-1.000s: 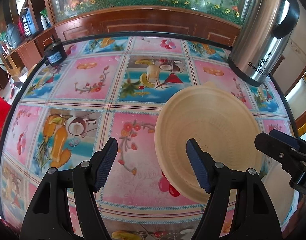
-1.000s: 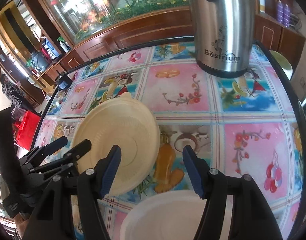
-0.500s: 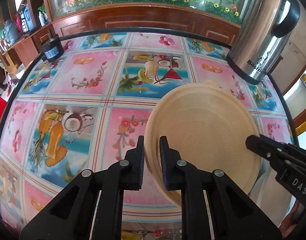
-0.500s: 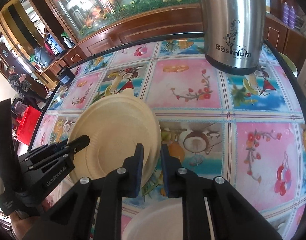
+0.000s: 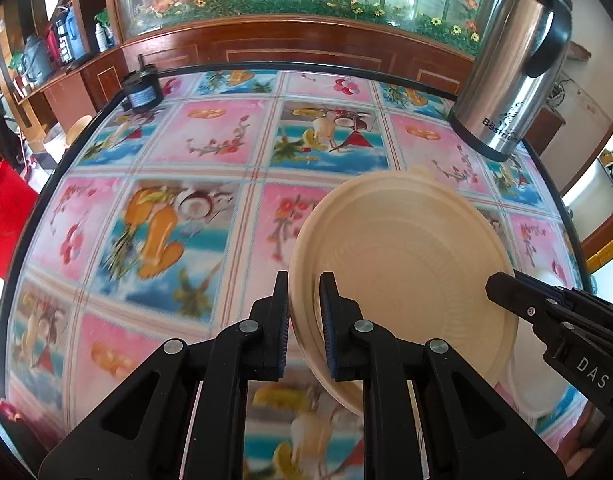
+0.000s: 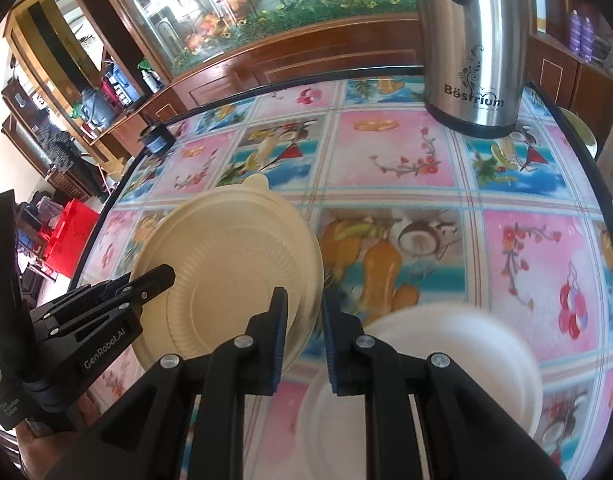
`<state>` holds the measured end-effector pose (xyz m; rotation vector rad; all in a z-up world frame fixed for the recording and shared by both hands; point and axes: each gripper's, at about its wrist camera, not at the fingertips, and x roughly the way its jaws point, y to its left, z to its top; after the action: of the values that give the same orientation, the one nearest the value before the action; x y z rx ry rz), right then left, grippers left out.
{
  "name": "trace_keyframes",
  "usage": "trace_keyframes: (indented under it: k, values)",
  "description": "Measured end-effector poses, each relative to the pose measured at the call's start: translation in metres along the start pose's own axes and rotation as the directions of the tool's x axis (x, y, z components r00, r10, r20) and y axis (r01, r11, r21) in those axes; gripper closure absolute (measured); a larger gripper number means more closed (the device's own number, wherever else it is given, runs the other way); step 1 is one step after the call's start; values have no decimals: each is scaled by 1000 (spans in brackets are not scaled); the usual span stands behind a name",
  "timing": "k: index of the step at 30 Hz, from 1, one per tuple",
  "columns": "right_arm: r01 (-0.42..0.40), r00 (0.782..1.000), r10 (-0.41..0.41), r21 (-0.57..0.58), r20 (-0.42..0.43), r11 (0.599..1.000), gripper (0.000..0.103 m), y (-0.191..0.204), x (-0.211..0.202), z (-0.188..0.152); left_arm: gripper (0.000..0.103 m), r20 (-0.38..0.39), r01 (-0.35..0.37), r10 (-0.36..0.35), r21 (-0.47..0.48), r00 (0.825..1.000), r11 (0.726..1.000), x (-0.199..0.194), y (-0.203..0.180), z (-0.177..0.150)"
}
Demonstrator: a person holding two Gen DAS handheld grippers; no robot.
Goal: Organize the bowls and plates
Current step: 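Close the left tool on the cream bowl rim and lift it, then carry the cream bowl with the left tool over the green basin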
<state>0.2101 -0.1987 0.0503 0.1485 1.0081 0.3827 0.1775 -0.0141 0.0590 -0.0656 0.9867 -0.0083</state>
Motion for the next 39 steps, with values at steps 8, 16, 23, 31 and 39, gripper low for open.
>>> trace_keyframes:
  k: [8, 16, 23, 31, 39]
  values:
    - [-10, 1000, 11, -28, 5, 1000, 87, 27, -25, -38, 89, 28, -5, 5, 6, 1000, 1000, -38, 13, -38]
    - [-48, 998, 48, -2, 31, 999, 87, 43, -53, -81, 89, 40, 13, -13, 2, 999, 1000, -69, 25, -77]
    - [-62, 995, 62, -2, 74, 998, 86, 63, -80, -114, 89, 95, 2, -4, 24, 995, 1000, -107, 33, -106]
    - [-96, 990, 98, -25, 103, 995, 85, 89, -98, -133, 89, 114, -8, 7, 13, 994, 1000, -131, 57, -129]
    - [-113, 988, 118, -56, 100, 992, 84, 115, -99, -143, 89, 147, -16, 17, -4, 989, 1000, -155, 83, -139]
